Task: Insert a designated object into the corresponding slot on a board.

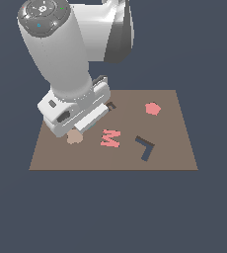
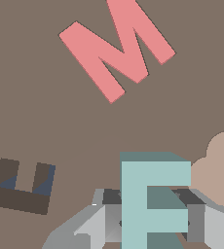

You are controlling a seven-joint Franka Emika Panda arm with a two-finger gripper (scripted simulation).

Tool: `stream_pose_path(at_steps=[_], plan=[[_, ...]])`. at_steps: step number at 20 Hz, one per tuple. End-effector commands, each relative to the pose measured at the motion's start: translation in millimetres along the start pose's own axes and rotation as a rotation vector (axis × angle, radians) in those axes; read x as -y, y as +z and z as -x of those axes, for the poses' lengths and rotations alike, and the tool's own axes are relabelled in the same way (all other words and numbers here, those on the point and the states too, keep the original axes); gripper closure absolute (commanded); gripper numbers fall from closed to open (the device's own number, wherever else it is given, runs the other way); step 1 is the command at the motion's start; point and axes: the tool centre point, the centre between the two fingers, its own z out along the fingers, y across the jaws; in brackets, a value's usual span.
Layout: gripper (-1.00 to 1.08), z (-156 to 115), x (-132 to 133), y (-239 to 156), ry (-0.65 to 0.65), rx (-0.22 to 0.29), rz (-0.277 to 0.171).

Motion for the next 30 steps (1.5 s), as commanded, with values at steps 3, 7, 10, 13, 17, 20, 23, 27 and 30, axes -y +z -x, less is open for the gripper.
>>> stream_pose_path(at_steps=[3,7,10,13,17,20,23,27,30], plan=[[1.08,-10.1,11.3,-1.1,-0.222,0.0,0.001],[1.08,-16.4,23.2,-1.9,-0.415,0.0,0.001],[1.08,-19.6,32.8,-2.4,-0.56,-0.001,0.001],[1.08,-21.2,42.7,-3.0,-0.703,-0.001,0.001],[1.08,-21.1,55.5,-3.6,-0.885,-0.001,0.001],[1.08,-19.7,63.8,-4.0,-1.003,-0.001,0.0],[1.08,-17.7,70.7,-4.3,-1.105,-0.001,0.0],[1.08,-14.5,77.9,-4.7,-1.215,-0.001,0.0],[1.08,-12.2,81.9,-4.9,-1.28,-0.001,0.0]])
